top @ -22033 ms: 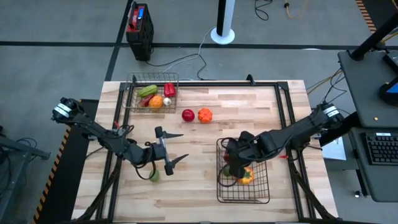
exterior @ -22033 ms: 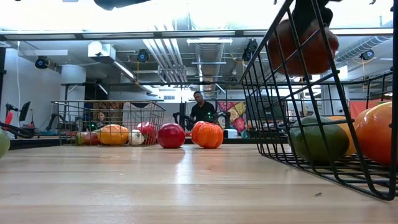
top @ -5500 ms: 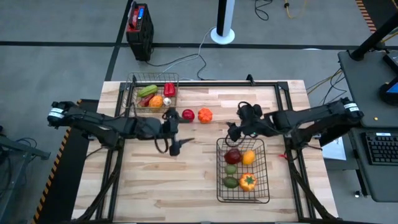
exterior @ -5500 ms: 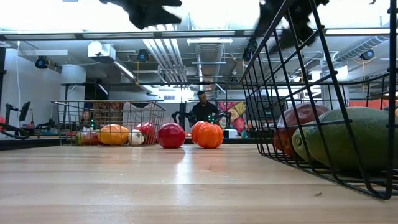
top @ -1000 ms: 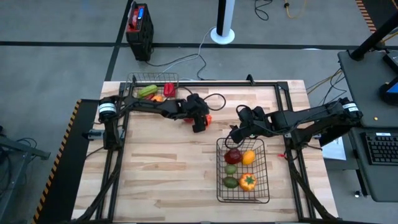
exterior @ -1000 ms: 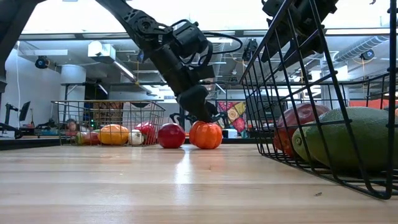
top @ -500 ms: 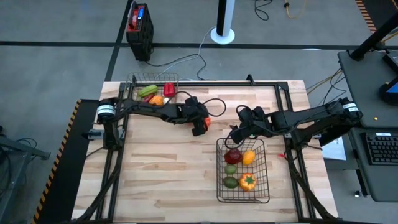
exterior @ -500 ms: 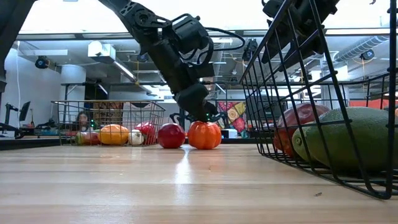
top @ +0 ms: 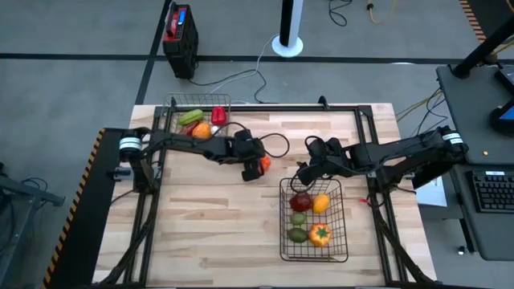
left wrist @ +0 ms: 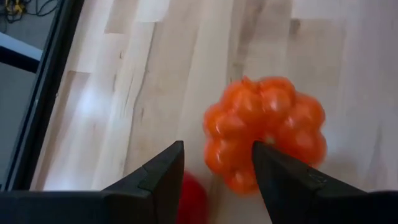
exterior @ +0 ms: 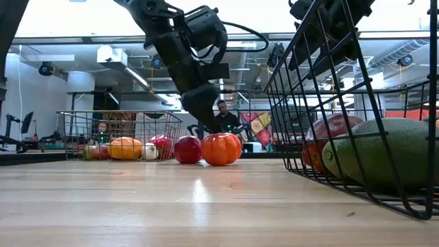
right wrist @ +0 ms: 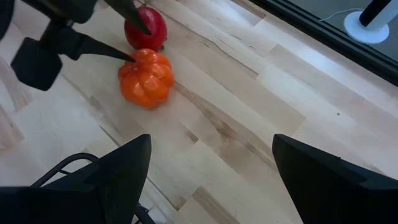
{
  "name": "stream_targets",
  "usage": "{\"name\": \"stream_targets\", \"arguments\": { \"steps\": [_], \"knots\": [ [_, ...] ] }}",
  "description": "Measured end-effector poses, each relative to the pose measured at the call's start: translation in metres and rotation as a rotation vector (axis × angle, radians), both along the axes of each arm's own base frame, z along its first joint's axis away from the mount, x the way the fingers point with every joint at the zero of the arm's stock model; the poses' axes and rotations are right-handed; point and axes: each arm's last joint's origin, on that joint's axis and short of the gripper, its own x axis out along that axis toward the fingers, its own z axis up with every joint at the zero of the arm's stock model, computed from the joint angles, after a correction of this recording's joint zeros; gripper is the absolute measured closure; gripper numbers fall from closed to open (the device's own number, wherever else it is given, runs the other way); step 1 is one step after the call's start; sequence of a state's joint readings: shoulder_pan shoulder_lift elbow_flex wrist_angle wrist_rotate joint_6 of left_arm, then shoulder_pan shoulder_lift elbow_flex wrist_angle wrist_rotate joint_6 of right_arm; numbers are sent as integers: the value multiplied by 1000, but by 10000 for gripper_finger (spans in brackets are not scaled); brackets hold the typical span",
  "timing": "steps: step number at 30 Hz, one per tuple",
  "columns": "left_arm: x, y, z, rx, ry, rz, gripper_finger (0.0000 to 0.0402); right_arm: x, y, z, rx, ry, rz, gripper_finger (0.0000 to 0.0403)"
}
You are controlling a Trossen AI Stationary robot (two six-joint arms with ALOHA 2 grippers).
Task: Sort produce into baskets
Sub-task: Put the orange pumpkin into the gold wire basket
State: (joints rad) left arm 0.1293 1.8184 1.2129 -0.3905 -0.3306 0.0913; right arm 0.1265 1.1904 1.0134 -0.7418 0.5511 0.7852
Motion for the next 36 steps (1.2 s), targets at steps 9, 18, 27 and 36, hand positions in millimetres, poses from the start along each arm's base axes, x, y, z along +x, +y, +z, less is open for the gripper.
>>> {"name": "stream_targets", "arguments": {
  "steps": [9,18,27,36],
  "knots": [
    [-3,-16,-1,-3,56,-31,229,1,0,1,1,-10,0,77],
    [-5,-26,2,41,22,-144,244,2,0,1,3,-20,1,77],
    [-25,-25,-6,37,-212,-310,389,1,0,0,2,-16,2,77],
    [-39,-21,-31,65,-258,-191,401,2,0,0,3,-27,2,77]
  ]
}}
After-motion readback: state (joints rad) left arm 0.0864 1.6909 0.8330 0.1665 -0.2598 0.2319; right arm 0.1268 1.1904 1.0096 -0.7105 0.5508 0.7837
